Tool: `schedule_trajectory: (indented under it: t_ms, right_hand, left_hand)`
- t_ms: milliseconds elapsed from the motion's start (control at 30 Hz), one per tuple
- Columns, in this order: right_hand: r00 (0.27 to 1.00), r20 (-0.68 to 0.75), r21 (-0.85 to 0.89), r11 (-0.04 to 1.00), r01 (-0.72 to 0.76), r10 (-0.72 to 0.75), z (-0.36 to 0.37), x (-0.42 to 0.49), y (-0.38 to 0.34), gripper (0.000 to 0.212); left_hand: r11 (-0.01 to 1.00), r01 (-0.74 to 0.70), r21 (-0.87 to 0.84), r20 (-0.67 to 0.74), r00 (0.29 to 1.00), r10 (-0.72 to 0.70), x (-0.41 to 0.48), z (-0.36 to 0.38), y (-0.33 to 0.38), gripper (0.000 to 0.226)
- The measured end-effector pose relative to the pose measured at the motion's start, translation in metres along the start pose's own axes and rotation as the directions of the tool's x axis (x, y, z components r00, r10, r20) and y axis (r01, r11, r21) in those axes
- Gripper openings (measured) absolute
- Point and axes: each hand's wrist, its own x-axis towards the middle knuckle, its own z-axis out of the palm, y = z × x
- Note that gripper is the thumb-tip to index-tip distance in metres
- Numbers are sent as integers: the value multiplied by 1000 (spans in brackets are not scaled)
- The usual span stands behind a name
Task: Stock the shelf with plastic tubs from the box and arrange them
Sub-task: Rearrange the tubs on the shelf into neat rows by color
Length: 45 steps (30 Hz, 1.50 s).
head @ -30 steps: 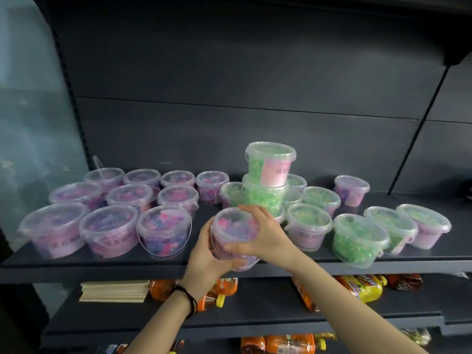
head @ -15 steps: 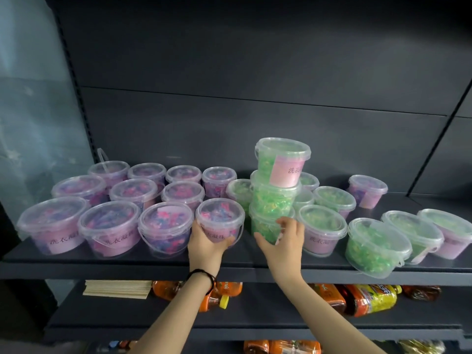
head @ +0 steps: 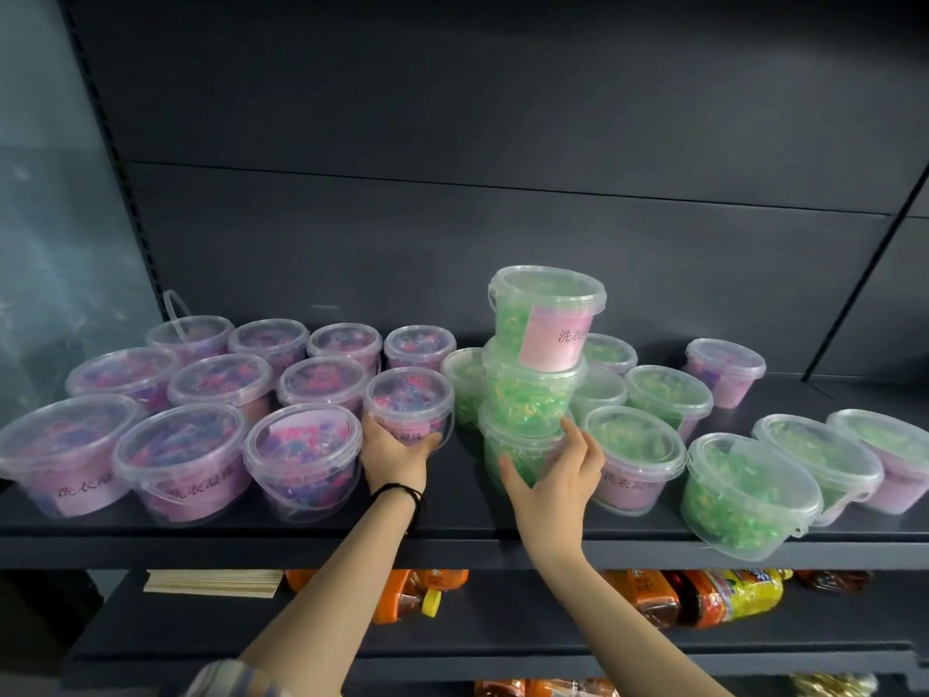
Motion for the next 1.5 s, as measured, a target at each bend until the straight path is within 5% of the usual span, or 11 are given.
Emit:
schedule_trajectory:
  t_ms: [233, 367, 467, 567, 667, 900, 1167, 1500]
  right_hand:
    - [993, 113, 63, 998, 31, -38, -26, 3, 5, 64]
    - [995, 100, 159, 987, 4, -20, -41, 5, 7, 46]
    - [996, 85, 291, 957, -17, -8, -54, 14, 4, 32]
    - [999, 44, 386, 922, -45, 30, -76, 45, 1, 24]
    - [995, -15, 390, 917, -88, 102, -106, 102, 15, 20]
    - [963, -51, 13, 965, -263, 264, -156, 235, 100, 62]
    - [885, 33, -373, 827, -420, 464, -149, 313, 180, 115]
    - [826, 14, -428, 750, -504, 563, -129, 345, 207, 114]
  left_hand:
    - [997, 44, 60, 61, 997, -48, 14, 1, 7, 95]
    - [998, -29, -57, -1, 1000, 29, -24, 1, 7, 82]
    - [984, -65, -166, 160, 983, 92, -57, 8, 13, 83]
    - [977, -170, -127, 391, 897, 207, -68, 20, 29, 111]
    - [956, -251, -151, 386, 875, 291, -66, 33, 44, 107]
    - [945, -309, -106, 273, 905, 326, -66, 57, 32, 92]
    - [967, -246, -72, 222, 941, 256, -68, 73, 24, 102]
    - [956, -294, 21, 176, 942, 286, -62, 78, 16, 97]
